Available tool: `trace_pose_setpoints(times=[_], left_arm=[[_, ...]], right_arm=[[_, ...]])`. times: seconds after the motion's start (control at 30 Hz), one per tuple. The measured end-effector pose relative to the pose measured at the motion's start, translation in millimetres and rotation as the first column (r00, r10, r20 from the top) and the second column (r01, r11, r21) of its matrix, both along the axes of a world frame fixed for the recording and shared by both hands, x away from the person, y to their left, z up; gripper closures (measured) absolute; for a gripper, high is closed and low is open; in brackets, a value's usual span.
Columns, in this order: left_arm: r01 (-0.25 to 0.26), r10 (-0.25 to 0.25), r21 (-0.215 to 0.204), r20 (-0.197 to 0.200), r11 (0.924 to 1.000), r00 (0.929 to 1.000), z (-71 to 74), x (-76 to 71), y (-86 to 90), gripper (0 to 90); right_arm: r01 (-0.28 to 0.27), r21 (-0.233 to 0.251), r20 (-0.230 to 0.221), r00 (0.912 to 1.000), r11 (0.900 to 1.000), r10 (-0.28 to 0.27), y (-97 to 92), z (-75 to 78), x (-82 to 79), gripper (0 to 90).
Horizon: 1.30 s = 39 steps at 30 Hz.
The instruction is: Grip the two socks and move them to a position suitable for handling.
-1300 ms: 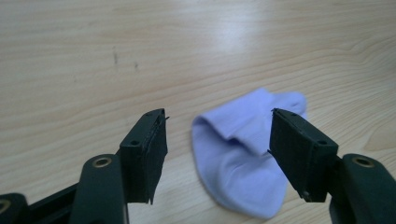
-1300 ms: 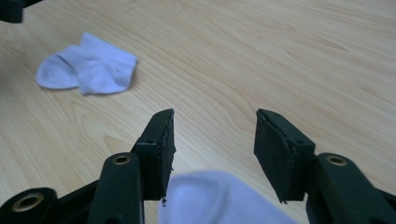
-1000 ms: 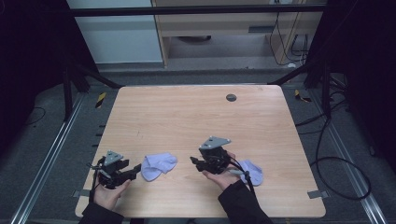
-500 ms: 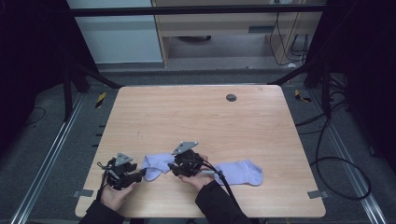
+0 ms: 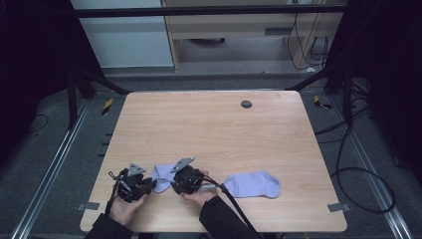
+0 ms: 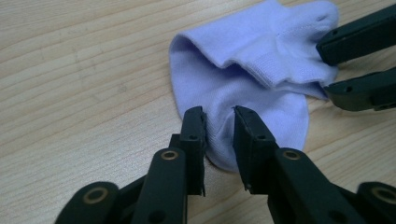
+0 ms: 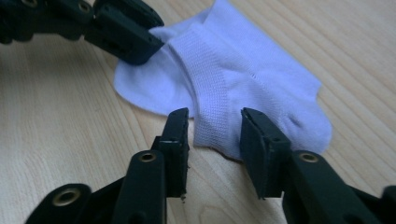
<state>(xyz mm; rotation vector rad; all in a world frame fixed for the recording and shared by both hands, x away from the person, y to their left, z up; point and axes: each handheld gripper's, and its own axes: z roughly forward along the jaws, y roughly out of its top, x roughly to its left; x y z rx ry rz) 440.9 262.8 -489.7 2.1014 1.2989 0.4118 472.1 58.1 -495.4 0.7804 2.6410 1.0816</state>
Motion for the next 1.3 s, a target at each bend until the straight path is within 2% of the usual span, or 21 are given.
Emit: trace_pose_setpoints(times=[0.2,0.3,0.4,0.5,0.6,0.7,0.83,1.03,1.1,1.2,1.3], left_arm=[[0.009,-0.009,-0.005,-0.006,0.9999,0.9999,0.9,0.6,-0.2,82.0],[0.018,-0.018,-0.008,-0.004,0.9998,0.9998,2.0,0.3,0.2,84.4],[0.034,-0.034,-0.009,-0.008,0.9994,0.9994,3.1,0.0,0.2,84.8],[0.046,-0.046,-0.013,-0.003,0.9989,0.9989,4.2,-0.9,-0.8,85.1],[0.058,-0.058,-0.014,-0.003,0.9982,0.9983,5.5,-1.5,-1.1,85.2],[0.066,-0.066,-0.013,-0.012,0.9978,0.9978,4.9,-1.3,-1.1,85.2],[0.072,-0.072,-0.011,-0.013,0.9973,0.9973,5.2,-1.0,-0.1,85.2],[0.066,-0.066,0.003,-0.005,0.9978,0.9978,5.4,-0.4,1.0,83.8],[0.06,-0.06,0.003,-0.003,0.9982,0.9982,5.3,-0.5,1.5,79.4],[0.036,-0.036,-0.008,0.02,0.9993,0.9991,6.2,-1.3,2.9,67.6],[0.013,-0.012,-0.036,0.032,0.9992,0.9994,10.1,-3.8,6.2,60.7]], right_arm=[[0.023,-0.033,0.039,0.999,0.9992,-0.022,2.0,0.9,-3.0,80.4],[0.019,0.001,0.03,0.9994,0.9998,-0.019,-0.2,5.4,-4.9,82.3],[0.042,0.073,0.026,0.9987,0.9964,-0.044,-7.0,15.9,-4.1,82.6],[0.088,0.152,0.016,0.9957,0.9844,-0.092,-16.0,27.3,-0.6,82.6],[0.144,0.194,0.021,0.9883,0.9703,-0.151,-21.9,34.1,5.8,82.6],[0.191,0.195,0.022,0.9798,0.9621,-0.199,-21.4,35.0,15.6,82.3],[0.242,0.197,0.023,0.9676,0.95,-0.252,-16.4,28.8,30.6,82.0],[0.294,0.161,0.04,0.9518,0.9421,-0.304,-7.6,16.8,48.1,79.1],[0.295,0.151,0.066,0.9494,0.9436,-0.307,-6.9,16.3,51.3,74.5],[0.288,0.14,0.108,0.9467,0.9475,-0.303,-8.9,21.0,53.4,68.3],[0.288,0.153,0.119,0.9441,0.9453,-0.307,-15.1,29.1,54.9,65.6]])
